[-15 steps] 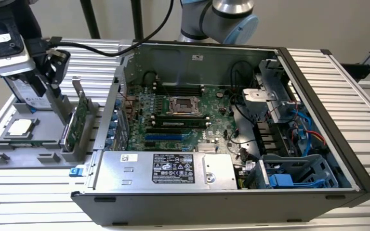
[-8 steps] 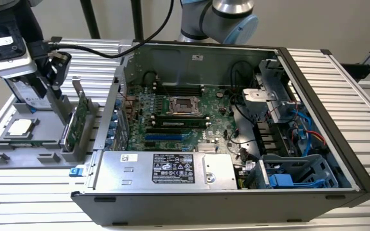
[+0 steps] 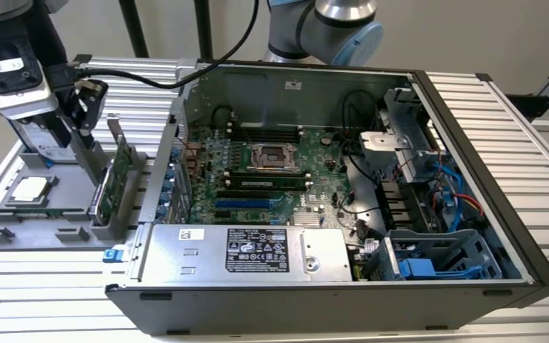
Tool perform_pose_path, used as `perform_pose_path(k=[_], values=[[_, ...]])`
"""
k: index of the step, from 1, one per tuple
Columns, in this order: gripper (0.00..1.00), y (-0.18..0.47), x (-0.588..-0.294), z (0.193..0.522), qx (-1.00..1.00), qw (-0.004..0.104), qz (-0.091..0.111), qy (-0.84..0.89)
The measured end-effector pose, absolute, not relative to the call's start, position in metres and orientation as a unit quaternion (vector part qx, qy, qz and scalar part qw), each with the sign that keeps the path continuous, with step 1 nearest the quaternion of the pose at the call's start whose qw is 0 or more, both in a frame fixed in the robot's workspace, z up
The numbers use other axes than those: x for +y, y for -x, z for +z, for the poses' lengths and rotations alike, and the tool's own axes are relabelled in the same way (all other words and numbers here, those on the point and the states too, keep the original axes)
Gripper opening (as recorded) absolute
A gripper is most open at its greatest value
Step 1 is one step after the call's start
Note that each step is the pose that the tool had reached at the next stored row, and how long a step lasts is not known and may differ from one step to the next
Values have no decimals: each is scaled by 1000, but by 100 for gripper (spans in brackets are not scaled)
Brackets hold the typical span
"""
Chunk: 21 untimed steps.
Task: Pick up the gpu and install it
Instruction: 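Pick up the gpu and move the gpu toward the slot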
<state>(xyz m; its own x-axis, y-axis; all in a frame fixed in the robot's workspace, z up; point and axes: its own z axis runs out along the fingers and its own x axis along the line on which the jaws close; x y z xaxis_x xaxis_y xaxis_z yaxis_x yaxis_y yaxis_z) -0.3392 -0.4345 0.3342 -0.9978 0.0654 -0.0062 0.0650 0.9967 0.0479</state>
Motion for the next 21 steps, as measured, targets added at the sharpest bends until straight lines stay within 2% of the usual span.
perform_pose_path(k=[21], values=[[100, 334, -435, 324, 999, 4, 24, -29]])
